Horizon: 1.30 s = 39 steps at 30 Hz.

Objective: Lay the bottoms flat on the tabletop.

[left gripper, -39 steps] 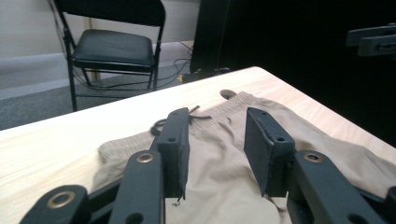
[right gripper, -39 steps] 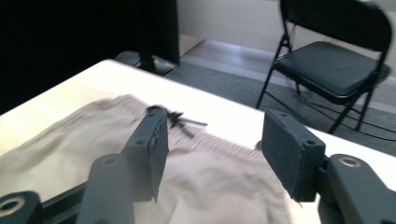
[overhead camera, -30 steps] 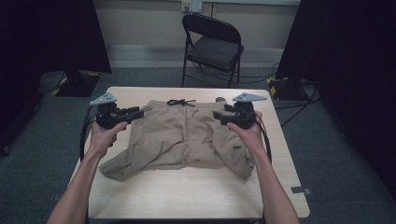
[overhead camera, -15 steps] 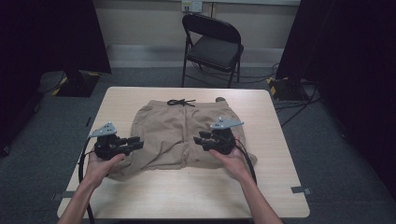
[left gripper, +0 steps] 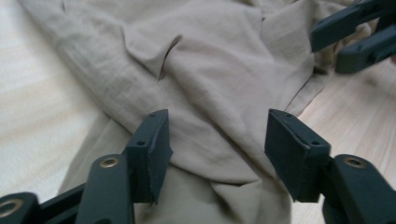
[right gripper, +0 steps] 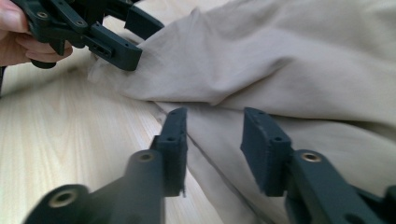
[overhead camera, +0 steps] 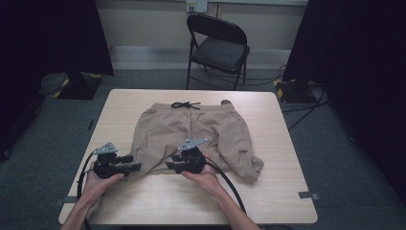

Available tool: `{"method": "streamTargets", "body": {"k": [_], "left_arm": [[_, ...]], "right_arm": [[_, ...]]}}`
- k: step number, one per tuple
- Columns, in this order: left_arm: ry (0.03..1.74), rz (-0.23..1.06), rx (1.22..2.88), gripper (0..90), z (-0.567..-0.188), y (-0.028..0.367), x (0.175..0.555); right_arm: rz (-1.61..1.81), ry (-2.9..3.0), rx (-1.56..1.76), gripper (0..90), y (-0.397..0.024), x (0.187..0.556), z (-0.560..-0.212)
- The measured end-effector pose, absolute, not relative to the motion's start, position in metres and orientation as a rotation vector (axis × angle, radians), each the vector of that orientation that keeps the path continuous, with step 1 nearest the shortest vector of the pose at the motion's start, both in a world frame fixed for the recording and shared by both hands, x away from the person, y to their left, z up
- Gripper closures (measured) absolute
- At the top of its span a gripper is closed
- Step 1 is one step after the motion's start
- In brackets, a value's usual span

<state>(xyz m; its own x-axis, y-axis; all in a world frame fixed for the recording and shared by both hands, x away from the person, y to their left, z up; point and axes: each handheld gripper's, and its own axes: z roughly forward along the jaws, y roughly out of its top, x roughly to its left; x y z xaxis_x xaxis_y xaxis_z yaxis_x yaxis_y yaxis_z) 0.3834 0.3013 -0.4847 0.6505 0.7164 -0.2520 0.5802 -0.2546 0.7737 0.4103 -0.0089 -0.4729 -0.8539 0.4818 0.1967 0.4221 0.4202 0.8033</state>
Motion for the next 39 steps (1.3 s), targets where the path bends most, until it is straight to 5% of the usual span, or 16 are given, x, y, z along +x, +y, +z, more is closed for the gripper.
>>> {"method": "streamTargets", "body": {"k": [6, 11, 15, 20, 36, 39], "left_arm": [[1.011, 0.190, 1.971, 41.9, -0.487, 0.299, 0.385], [1.015, 0.211, 1.975, 75.4, -0.488, 0.297, 0.385], [1.006, 0.187, 1.896, 84.6, -0.481, 0.303, 0.385], [1.023, 0.203, 1.786, 85.5, -0.469, 0.316, 0.385], [1.080, 0.206, 1.834, 86.0, -0.486, 0.308, 0.395], [1.128, 0.220, 1.875, 83.0, -0.498, 0.307, 0.400]], "right_arm": [[1.395, 2.629, 0.805, 50.7, 0.013, 0.416, -0.487], [1.366, 2.647, 0.813, 50.1, 0.025, 0.422, -0.498], [1.366, 2.651, 0.799, 60.9, 0.028, 0.423, -0.500], [1.350, 2.655, 0.756, 90.0, 0.023, 0.418, -0.500], [1.424, 2.552, 0.812, 90.0, -0.039, 0.408, -0.477], [1.411, 2.578, 0.813, 75.7, -0.035, 0.409, -0.485]]}}
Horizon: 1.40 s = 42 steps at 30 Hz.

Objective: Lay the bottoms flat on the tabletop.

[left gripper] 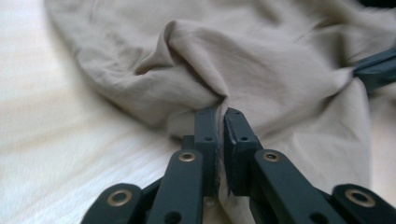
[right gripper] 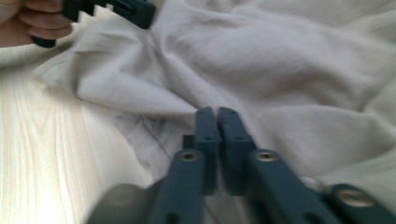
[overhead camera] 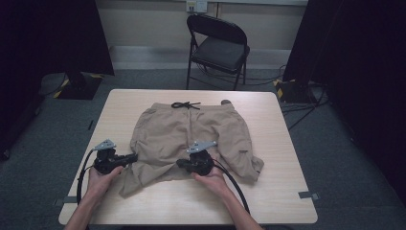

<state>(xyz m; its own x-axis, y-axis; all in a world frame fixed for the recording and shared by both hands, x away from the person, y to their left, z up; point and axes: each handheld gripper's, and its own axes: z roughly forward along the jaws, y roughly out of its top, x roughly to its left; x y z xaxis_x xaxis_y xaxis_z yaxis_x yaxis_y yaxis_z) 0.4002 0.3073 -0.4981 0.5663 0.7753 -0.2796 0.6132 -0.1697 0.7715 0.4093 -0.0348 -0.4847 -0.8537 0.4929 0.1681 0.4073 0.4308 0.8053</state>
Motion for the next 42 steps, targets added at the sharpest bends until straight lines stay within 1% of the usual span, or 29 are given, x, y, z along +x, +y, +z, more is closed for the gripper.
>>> {"method": "streamTargets", "body": {"k": [3, 5, 8, 11, 14, 16, 18, 19, 20, 21, 22, 23, 24, 27, 30, 33, 35, 38, 42], "left_arm": [[1.144, 0.210, 1.869, 80.1, -0.502, 0.311, 0.401], [1.150, 0.213, 1.856, 78.7, -0.501, 0.313, 0.401], [1.159, 0.214, 1.838, 78.1, -0.499, 0.315, 0.400], [1.160, 0.201, 1.807, 78.6, -0.498, 0.319, 0.400], [1.157, 0.203, 1.797, 78.7, -0.498, 0.322, 0.400], [1.160, 0.199, 1.783, 78.7, -0.496, 0.323, 0.399], [1.155, 0.198, 1.773, 76.5, -0.494, 0.325, 0.399], [1.147, 0.199, 1.763, 73.7, -0.492, 0.326, 0.398], [1.143, 0.201, 1.742, 70.4, -0.489, 0.327, 0.397], [1.144, 0.201, 1.726, 65.0, -0.486, 0.327, 0.396], [1.138, 0.234, 1.689, 60.6, -0.475, 0.329, 0.393], [1.138, 0.234, 1.689, 51.2, -0.475, 0.329, 0.393], [1.123, 0.233, 1.664, 51.2, -0.470, 0.331, 0.392], [1.090, 0.232, 1.597, 47.4, -0.459, 0.334, 0.387], [1.055, 0.242, 1.603, 45.7, -0.453, 0.332, 0.384], [1.032, 0.227, 1.625, 44.4, -0.452, 0.326, 0.383], [1.028, 0.227, 1.637, 44.0, -0.454, 0.322, 0.384], [1.029, 0.227, 1.674, 43.0, -0.458, 0.318, 0.385], [1.043, 0.222, 1.701, 43.0, -0.462, 0.315, 0.386]], "right_arm": [[1.439, 2.582, 0.787, 57.8, -0.026, 0.406, -0.483], [1.443, 2.591, 0.736, 48.7, -0.015, 0.403, -0.480], [1.439, 2.619, 0.667, 43.7, 0.001, 0.398, -0.478], [1.463, 2.660, 0.588, 42.8, 0.020, 0.393, -0.480], [1.408, 2.713, 0.526, 42.4, 0.038, 0.389, -0.487], [1.365, 2.730, 0.518, 44.9, 0.047, 0.390, -0.494], [1.339, 2.735, 0.520, 58.1, 0.052, 0.391, -0.500], [1.341, 2.725, 0.521, 70.7, 0.053, 0.392, -0.500], [1.350, 2.727, 0.539, 78.1, 0.053, 0.393, -0.499], [1.373, 2.719, 0.549, 85.6, 0.052, 0.396, -0.498], [1.392, 2.711, 0.559, 88.8, 0.051, 0.397, -0.496], [1.392, 2.711, 0.559, 88.8, 0.051, 0.397, -0.496], [1.467, 2.675, 0.595, 90.0, 0.048, 0.404, -0.486], [1.511, 2.619, 0.630, 90.0, 0.046, 0.418, -0.467], [1.535, 2.564, 0.703, 90.0, 0.045, 0.441, -0.450], [1.516, 2.512, 0.810, 90.0, 0.045, 0.469, -0.443], [1.487, 2.488, 0.910, 90.0, 0.044, 0.486, -0.446], [1.401, 2.475, 1.054, 90.0, 0.040, 0.506, -0.466], [1.281, 2.508, 1.174, 88.3, 0.034, 0.515, -0.497]]}}
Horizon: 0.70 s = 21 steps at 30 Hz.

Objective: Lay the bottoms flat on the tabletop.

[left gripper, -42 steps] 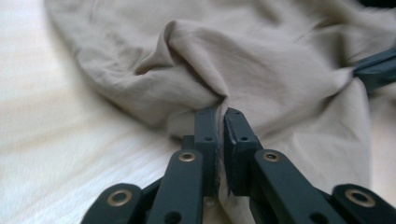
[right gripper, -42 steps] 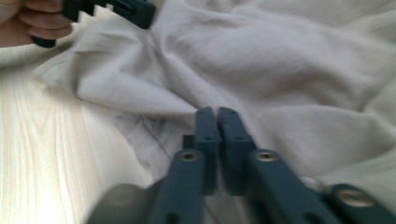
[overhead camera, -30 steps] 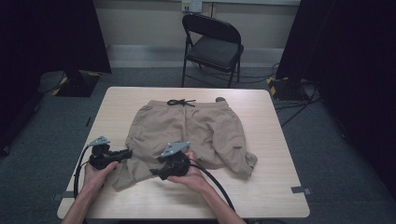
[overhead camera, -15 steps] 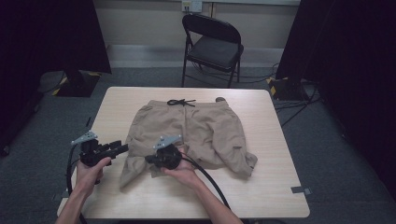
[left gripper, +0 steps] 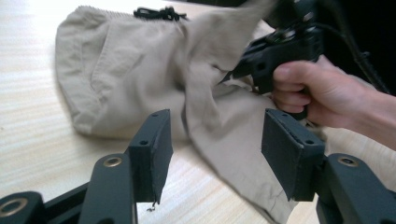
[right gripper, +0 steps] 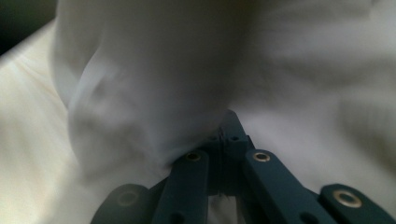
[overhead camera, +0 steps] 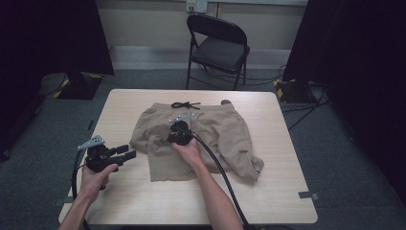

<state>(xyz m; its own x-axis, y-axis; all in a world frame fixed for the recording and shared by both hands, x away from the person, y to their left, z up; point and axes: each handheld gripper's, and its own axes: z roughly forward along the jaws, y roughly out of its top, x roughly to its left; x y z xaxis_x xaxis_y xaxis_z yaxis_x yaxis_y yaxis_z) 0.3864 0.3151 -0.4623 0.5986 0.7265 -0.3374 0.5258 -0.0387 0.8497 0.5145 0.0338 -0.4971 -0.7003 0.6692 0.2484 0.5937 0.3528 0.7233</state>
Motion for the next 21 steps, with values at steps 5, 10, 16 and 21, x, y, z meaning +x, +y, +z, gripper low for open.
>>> {"method": "streamTargets", "body": {"k": [5, 10, 16, 21], "left_arm": [[1.065, 0.210, 1.713, 46.4, -0.468, 0.316, 0.389], [1.098, 0.210, 1.727, 49.8, -0.476, 0.319, 0.390], [1.091, 0.215, 1.749, 53.9, -0.477, 0.319, 0.391], [1.095, 0.215, 1.761, 53.4, -0.479, 0.317, 0.391]], "right_arm": [[1.296, 2.488, 1.133, 59.3, 0.026, 0.507, -0.490], [1.414, 2.437, 1.086, 47.5, 0.003, 0.487, -0.462], [1.504, 2.463, 0.962, 52.2, -0.009, 0.447, -0.446], [1.499, 2.598, 0.864, 53.6, 0.014, 0.420, -0.464]]}}
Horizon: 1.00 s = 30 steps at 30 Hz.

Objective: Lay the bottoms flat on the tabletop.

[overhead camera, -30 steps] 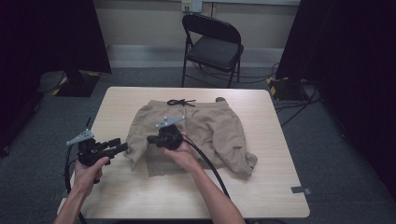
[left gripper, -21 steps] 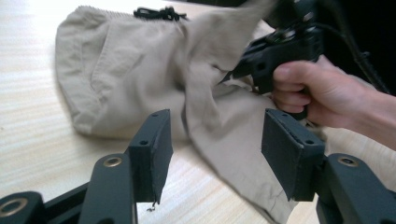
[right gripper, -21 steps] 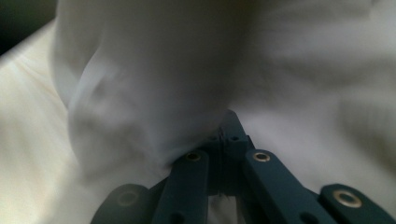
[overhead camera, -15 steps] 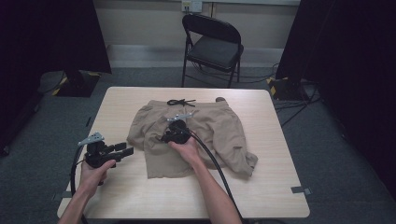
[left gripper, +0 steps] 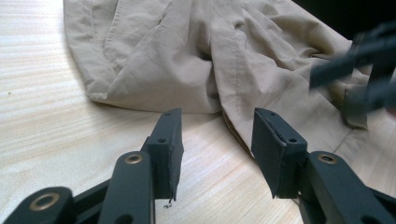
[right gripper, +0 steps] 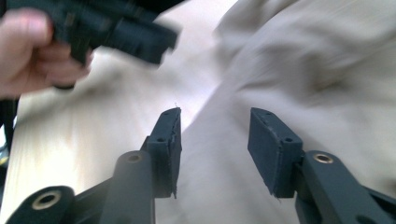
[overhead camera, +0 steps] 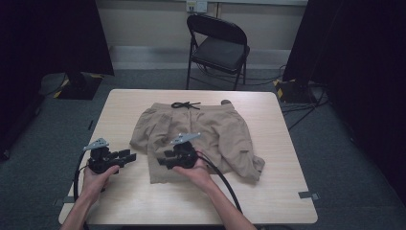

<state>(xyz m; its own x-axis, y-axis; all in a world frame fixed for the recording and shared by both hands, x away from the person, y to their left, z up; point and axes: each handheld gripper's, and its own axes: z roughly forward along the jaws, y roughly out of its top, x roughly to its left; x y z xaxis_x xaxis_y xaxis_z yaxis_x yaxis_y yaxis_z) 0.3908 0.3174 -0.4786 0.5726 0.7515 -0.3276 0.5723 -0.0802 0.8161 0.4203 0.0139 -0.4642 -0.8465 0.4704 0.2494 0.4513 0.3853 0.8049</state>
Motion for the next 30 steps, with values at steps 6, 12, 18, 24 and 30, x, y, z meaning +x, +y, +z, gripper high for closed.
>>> {"method": "streamTargets", "body": {"k": [6, 12, 18, 24, 30], "left_arm": [[1.117, 0.227, 1.752, 52.2, -0.480, 0.325, 0.390], [1.130, 0.237, 1.743, 51.9, -0.480, 0.330, 0.389], [1.129, 0.238, 1.742, 51.2, -0.480, 0.329, 0.389], [1.136, 0.234, 1.747, 51.2, -0.481, 0.327, 0.389], [1.127, 0.234, 1.753, 51.6, -0.481, 0.326, 0.389]], "right_arm": [[1.428, 2.696, 0.787, 43.4, 0.048, 0.405, -0.491], [1.343, 2.716, 0.709, 40.8, 0.062, 0.399, -0.499], [1.260, 2.666, 0.582, 44.0, 0.060, 0.390, -0.500], [1.240, 2.633, 0.604, 68.7, 0.047, 0.389, -0.500], [1.277, 2.676, 0.675, 85.8, 0.024, 0.394, -0.499]]}}
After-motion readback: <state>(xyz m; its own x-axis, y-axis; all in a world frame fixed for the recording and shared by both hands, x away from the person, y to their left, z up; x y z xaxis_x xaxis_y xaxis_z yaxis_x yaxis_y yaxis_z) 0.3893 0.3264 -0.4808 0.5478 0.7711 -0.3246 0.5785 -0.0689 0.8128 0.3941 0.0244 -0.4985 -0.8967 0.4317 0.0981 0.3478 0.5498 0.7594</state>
